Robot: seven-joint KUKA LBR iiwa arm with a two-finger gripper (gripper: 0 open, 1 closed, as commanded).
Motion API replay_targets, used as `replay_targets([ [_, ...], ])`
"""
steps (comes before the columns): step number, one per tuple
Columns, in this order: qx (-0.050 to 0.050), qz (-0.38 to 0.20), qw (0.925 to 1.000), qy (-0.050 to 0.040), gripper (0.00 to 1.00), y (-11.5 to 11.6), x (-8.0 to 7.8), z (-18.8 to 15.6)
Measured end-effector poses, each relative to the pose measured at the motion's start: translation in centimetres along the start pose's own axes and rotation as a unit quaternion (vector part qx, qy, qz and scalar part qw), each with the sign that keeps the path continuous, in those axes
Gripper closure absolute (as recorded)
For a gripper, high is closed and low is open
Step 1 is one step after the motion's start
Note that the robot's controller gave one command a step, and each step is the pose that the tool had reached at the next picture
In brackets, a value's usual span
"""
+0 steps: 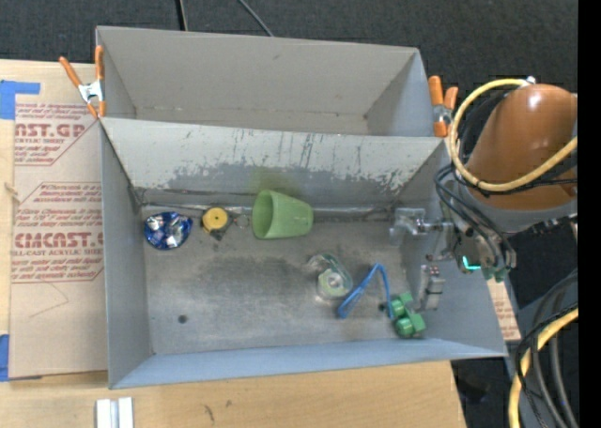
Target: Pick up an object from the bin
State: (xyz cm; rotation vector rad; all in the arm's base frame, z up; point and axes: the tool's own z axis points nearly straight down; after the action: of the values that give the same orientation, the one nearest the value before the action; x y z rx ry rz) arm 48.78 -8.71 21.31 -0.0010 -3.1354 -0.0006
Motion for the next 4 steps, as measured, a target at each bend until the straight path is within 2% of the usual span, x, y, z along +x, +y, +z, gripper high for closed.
replay_targets([
  [1, 0.000, -0.102, 0.9948, -0.0014, 0.00, 1.8, -3.5, 8.8],
  [2, 0.001, -0.149, 0.9888, -0.0055, 0.00, 4.1, -3.6, 14.4],
  [3, 0.001, -0.149, 0.9889, -0.0049, 1.00, 4.0, -3.6, 14.2],
  [4, 0.003, -0.393, 0.9195, -0.0037, 1.00, -4.7, -3.6, 10.4],
])
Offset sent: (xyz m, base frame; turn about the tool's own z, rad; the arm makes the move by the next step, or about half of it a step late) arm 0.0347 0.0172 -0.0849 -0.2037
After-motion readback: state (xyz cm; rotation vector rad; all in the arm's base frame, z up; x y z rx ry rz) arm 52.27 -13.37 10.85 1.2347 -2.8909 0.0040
